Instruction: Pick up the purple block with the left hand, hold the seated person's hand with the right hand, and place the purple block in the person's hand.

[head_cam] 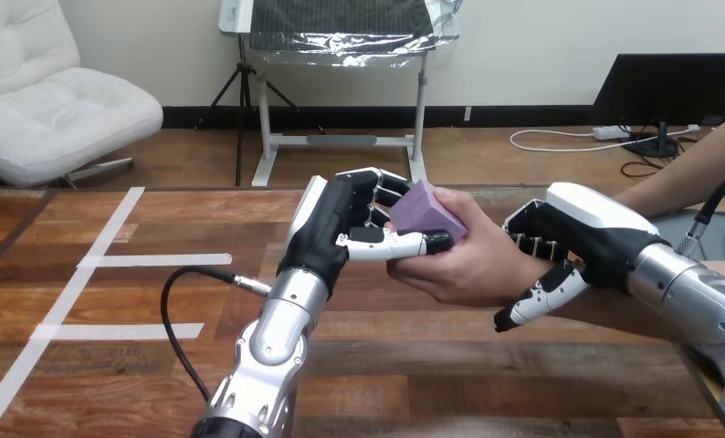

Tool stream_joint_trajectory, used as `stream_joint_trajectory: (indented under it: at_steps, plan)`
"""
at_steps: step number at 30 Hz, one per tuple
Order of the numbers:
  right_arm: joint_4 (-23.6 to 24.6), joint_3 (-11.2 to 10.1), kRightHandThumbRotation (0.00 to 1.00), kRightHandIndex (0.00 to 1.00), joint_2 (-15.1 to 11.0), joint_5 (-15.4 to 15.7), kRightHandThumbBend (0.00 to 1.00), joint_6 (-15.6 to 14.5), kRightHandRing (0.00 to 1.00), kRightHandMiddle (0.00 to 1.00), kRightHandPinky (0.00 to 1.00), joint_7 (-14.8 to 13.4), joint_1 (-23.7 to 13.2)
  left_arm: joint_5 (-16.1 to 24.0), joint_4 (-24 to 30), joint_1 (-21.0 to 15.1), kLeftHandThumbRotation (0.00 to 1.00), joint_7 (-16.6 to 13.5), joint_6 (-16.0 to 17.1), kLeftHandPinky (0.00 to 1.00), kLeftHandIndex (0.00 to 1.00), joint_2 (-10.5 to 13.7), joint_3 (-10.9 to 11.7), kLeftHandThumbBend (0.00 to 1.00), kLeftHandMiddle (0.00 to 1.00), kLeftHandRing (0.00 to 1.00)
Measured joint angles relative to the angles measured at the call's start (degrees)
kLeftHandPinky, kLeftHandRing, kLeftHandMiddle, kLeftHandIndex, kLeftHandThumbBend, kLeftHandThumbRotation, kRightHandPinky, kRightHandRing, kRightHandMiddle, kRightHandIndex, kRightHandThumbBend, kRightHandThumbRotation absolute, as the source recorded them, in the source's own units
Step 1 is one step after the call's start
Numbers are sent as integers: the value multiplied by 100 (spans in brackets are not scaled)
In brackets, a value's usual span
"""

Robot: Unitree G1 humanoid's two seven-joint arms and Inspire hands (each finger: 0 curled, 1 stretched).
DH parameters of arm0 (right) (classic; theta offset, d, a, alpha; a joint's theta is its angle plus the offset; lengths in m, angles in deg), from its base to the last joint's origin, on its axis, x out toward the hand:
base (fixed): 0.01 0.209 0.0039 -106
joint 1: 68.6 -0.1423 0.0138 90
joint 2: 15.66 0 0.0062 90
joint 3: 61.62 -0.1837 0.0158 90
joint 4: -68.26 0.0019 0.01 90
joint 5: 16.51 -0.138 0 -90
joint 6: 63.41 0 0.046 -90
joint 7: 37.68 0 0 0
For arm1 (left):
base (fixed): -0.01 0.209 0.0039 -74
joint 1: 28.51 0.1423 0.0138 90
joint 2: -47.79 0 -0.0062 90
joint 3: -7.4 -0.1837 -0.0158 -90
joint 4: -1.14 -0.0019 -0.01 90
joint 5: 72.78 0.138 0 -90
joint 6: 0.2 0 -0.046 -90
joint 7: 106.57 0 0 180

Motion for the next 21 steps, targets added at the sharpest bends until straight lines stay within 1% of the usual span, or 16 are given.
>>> stream_joint_trajectory:
  at_steps: [1, 4, 7, 8, 9, 12, 16, 17, 21]
  plan:
    - [0, 0, 16, 45, -1, 0, 88, 0, 37, 42, 32, 0, 3, 3, 22, 0, 6, 23, -33, 39, 54, 6, -5, 70, 52, 48]
    - [0, 0, 18, 47, -3, 0, 90, 0, 39, 44, 33, 7, 8, 9, 119, 0, 18, 105, -166, 45, 60, 43, -43, 71, 58, 54]
    - [0, -1, 21, 51, -9, -10, 91, 3, 44, 49, 37, 40, 7, 7, 238, 2, 32, 234, -297, 51, 64, 102, -76, 71, 63, 61]
    - [0, -1, 23, 54, -14, -18, 92, 7, 47, 51, 40, 52, 8, 7, 276, 2, 38, 274, -331, 54, 66, 120, -85, 72, 65, 63]
    - [0, -3, 25, 58, -18, -25, 93, 9, 51, 55, 43, 71, 7, 8, 305, 3, 47, 311, -357, 58, 69, 136, -92, 73, 68, 66]
    - [17, -13, 30, 64, -41, -35, 95, 10, 58, 62, 48, 150, 7, 8, 409, 13, 57, 405, -443, 63, 72, 171, -115, 75, 72, 70]
    - [83, -25, 38, 72, -76, -35, 98, -2, 68, 70, 55, 271, 6, -5, 536, 56, 67, 516, -523, 67, 75, 180, -149, 77, 76, 74]
    - [109, -30, 42, 76, -82, -35, 99, -11, 72, 74, 58, 307, 5, -12, 559, 67, 70, 545, -536, 69, 77, 175, -157, 78, 78, 77]
    - [181, -56, 47, 81, -86, -54, 100, -62, 78, 79, 62, 441, -6, -34, 647, 128, 75, 630, -586, 73, 78, 152, -197, 81, 81, 81]
